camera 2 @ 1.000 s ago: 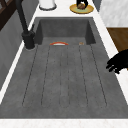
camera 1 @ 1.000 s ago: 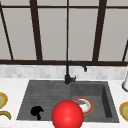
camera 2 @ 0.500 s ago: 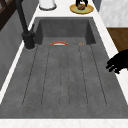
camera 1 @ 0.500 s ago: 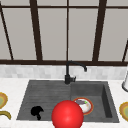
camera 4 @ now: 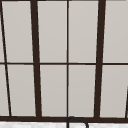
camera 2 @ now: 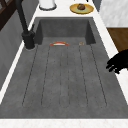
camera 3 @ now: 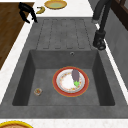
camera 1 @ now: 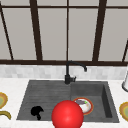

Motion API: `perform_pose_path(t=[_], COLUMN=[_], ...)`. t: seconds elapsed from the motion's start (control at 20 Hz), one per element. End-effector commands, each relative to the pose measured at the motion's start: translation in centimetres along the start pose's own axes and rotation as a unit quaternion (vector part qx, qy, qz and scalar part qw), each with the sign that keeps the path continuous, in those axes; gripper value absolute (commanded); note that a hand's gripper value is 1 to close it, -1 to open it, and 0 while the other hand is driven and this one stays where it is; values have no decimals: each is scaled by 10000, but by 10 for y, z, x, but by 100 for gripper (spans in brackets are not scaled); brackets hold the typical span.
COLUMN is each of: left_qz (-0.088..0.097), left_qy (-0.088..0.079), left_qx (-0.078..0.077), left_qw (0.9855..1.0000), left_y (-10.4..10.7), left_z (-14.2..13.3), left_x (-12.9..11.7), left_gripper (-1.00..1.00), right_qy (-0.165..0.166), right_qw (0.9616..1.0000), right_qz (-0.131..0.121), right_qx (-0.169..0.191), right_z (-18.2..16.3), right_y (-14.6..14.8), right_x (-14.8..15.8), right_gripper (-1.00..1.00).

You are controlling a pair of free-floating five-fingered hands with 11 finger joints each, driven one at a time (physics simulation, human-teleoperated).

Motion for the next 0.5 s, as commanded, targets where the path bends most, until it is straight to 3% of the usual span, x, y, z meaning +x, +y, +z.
perform_pose_path(t=[0.0,0.1,0.3,0.45], left_qz=[0,0,0,0], left_qy=[0,0,0,0], left_qx=[0,0,0,0], left_qw=[10000,10000,10000,10000], left_y=[0,0,0,0], left_z=[0,0,0,0], left_x=[0,0,0,0], left_gripper=[0,0,0,0], right_qy=[-304,-205,-146,-210], right_qw=[9993,9997,9990,9987], right_qz=[225,93,131,228], right_qx=[6,-88,-398,-404], right_z=[11,16,34,45], right_y=[-7,4,14,21], right_x=[12,21,36,47], right_gripper=[-100,-100,-100,-100])
